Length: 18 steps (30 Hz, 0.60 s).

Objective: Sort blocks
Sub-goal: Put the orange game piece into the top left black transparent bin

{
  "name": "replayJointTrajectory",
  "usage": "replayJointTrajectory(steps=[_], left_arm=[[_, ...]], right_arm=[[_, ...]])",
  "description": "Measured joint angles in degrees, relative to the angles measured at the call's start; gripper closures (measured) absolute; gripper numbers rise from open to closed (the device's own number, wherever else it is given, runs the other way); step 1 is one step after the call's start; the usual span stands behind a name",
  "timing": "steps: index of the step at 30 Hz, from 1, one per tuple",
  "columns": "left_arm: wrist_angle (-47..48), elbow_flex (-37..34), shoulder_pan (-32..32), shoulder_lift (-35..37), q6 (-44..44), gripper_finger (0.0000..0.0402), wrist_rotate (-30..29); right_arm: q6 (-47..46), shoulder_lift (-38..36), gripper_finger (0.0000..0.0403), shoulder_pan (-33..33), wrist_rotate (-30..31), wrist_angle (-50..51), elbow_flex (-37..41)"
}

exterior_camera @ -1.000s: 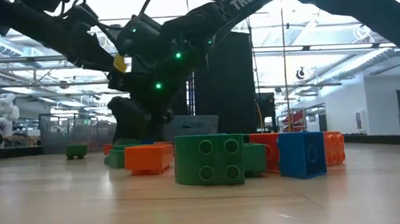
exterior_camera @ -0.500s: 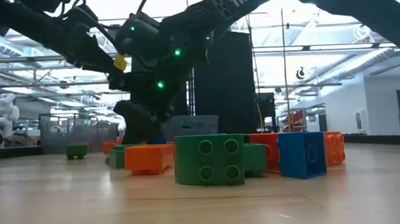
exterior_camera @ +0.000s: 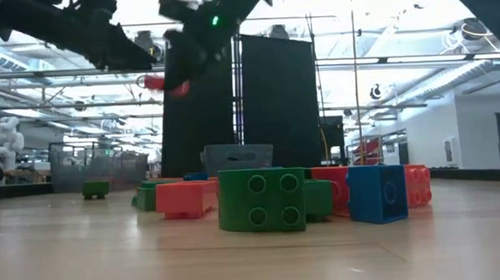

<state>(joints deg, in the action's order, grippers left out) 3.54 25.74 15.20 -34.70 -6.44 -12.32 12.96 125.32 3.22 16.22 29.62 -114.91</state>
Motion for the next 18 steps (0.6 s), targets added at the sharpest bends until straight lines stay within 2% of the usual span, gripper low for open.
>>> replayJointTrajectory(steps=[4, 9, 14, 18], left_arm=[[-3.6, 0.0, 0.0, 2.4, -0.5, 0.0104, 0.2], [-7.3, -0.4, 0.0, 5.8, -1.5, 0.0104, 3.3], [-19.3, -4.0, -0.3, 7.1, -1.4, 0.0104, 13.5], [-28.7, -7.7, -0.5, 6.6, -1.4, 0.0104, 16.3]], right_arm=[[1.3, -4.8, 0.0290, 0.4, 0.3, -1.0, 3.3], [1.3, -13.6, 0.0290, 1.8, 1.0, -10.1, 15.5], [1.3, -21.5, 0.0290, 1.8, -0.4, -38.0, 30.7], [2.2, -22.5, 0.0290, 1.5, -7.0, -53.9, 37.1]])
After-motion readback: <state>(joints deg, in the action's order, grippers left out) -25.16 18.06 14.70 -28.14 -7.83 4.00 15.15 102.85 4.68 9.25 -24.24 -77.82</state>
